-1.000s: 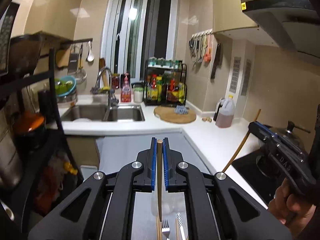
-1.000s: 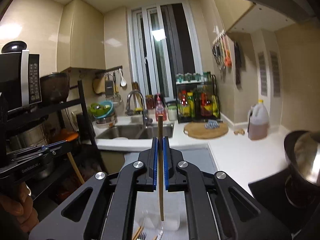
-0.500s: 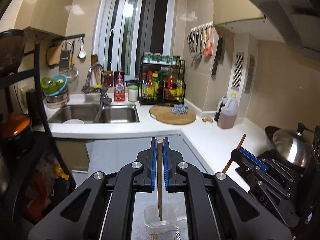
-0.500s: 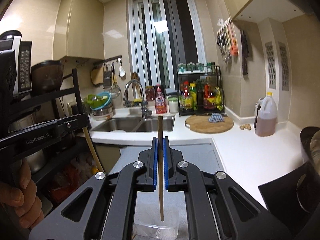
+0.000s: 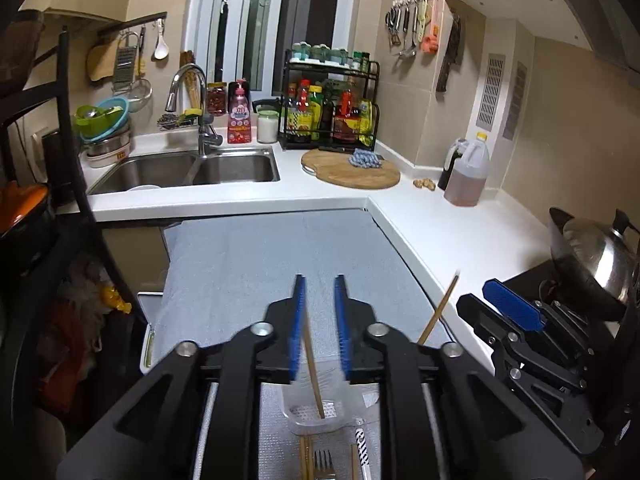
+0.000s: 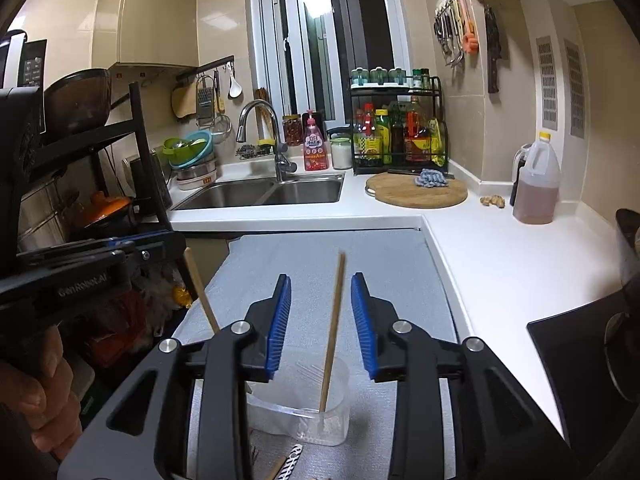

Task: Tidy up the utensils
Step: 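Open both tools to drop the chopsticks into the clear container, then grasp another chopstick with the left tool while the right tool grasps one too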

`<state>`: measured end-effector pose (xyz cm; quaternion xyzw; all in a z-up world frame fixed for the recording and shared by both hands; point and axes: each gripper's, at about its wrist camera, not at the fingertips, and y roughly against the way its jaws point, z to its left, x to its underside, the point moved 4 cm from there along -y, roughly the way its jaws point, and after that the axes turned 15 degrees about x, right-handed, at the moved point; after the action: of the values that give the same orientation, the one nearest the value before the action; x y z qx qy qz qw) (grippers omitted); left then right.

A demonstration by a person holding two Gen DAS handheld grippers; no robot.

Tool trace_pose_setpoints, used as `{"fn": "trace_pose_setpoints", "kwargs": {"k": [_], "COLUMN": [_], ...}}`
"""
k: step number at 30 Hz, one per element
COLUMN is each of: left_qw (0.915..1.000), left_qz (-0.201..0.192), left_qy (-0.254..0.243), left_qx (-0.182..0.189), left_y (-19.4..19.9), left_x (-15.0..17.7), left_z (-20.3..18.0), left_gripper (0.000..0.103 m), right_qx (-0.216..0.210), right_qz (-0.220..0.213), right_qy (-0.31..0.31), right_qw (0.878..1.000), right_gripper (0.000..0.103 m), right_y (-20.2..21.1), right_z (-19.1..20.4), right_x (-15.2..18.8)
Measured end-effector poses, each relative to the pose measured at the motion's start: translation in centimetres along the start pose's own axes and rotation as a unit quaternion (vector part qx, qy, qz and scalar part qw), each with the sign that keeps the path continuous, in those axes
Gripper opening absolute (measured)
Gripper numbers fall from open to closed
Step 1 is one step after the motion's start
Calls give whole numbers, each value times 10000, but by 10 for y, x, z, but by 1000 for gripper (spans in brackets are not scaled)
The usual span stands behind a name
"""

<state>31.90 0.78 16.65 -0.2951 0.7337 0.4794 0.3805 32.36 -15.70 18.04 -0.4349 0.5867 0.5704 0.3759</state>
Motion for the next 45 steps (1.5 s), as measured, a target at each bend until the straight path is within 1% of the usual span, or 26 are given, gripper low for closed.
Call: {"fn": "trace_pose_setpoints", "kwargs": {"k": [4, 6, 8, 10, 13, 16, 17, 18, 19, 20, 21, 22, 23, 25, 27, 30, 33, 35, 36, 38, 42, 43, 45], "left_qw": [9996, 9992, 9985, 9981, 9979, 9983, 9986, 9988, 9989, 9991, 9993, 9995, 9996, 9998, 9998, 9992, 9982, 9971, 9969, 9962, 9947, 9940, 9942], "left_qz": [-266, -386, -530, -599, -635, -569, -519, -474, -453, -422, -362, -301, -266, -125, -33, 196, 466, 639, 674, 777, 990, 1073, 1072], "left_qy": [-36, -84, -149, -163, -153, -111, -89, -77, -70, -50, -29, -26, -23, 6, 115, 310, 369, 402, 409, 373, 261, 194, 59], "left_qx": [8, 4, -21, -12, -4, 16, 19, 17, 12, -17, -45, -70, -93, -164, -184, -131, -47, 35, 79, 141, 126, 59, -31], "left_y": [32, 47, 70, 85, 109, 119, 123, 125, 126, 128, 128, 128, 128, 127, 128, 124, 120, 117, 117, 115, 105, 102, 102], "left_x": [-4, -3, 5, 15, 46, 78, 97, 112, 121, 138, 157, 175, 185, 222, 248, 290, 322, 338, 340, 345, 355, 357, 359], "left_z": [-8, -14, -19, -22, -27, -28, -28, -27, -26, -25, -23, -22, -19, -16, -12, -10, -13, -16, -17, -21, -27, -27, -30], "left_gripper": [22, 22, 22, 22, 22, 22, 22, 22, 22, 21, 21, 21, 21, 21, 21, 21, 21, 21, 21, 21, 21, 19, 17], "right_qx": [80, 97, 132, 161, 142, 104, 86, 66, 26, 20, 40, 43, 48, 78, 15, -49, -44, -68, -66, -126, -186, -196, -190], "right_qz": [-120, -226, -346, -411, -440, -363, -330, -277, -196, -134, -68, 2, 89, 296, 578, 975, 1208, 1290, 1313, 1376, 1384, 1431, 1516], "right_qy": [-37, -46, -52, -88, -148, -148, -166, -197, -222, -251, -284, -294, -294, -278, -192, -116, 16, 42, 56, 73, 91, 139, 249], "right_qw": [9999, 9997, 9993, 9990, 9988, 9992, 9993, 9994, 9996, 9996, 9996, 9996, 9995, 9991, 9981, 9952, 9927, 9916, 9913, 9904, 9902, 9894, 9879], "right_gripper": [37, 37, 37, 37, 37, 36, 31, 21, 15, 9, 8, 8, 8, 8, 11, 11, 12, 14, 18, 23, 23, 23, 23], "right_y": [23, 42, 60, 78, 103, 122, 127, 130, 133, 136, 137, 137, 138, 136, 134, 127, 124, 123, 123, 123, 124, 122, 119], "right_z": [-9, -14, -19, -24, -31, -33, -33, -34, -34, -34, -34, -33, -31, -26, -18, -10, -5, -5, -4, -3, -2, 0, 4], "right_x": [-4, -2, 3, 12, 36, 68, 79, 90, 104, 117, 131, 143, 157, 186, 216, 252, 277, 285, 289, 294, 295, 297, 300]}}
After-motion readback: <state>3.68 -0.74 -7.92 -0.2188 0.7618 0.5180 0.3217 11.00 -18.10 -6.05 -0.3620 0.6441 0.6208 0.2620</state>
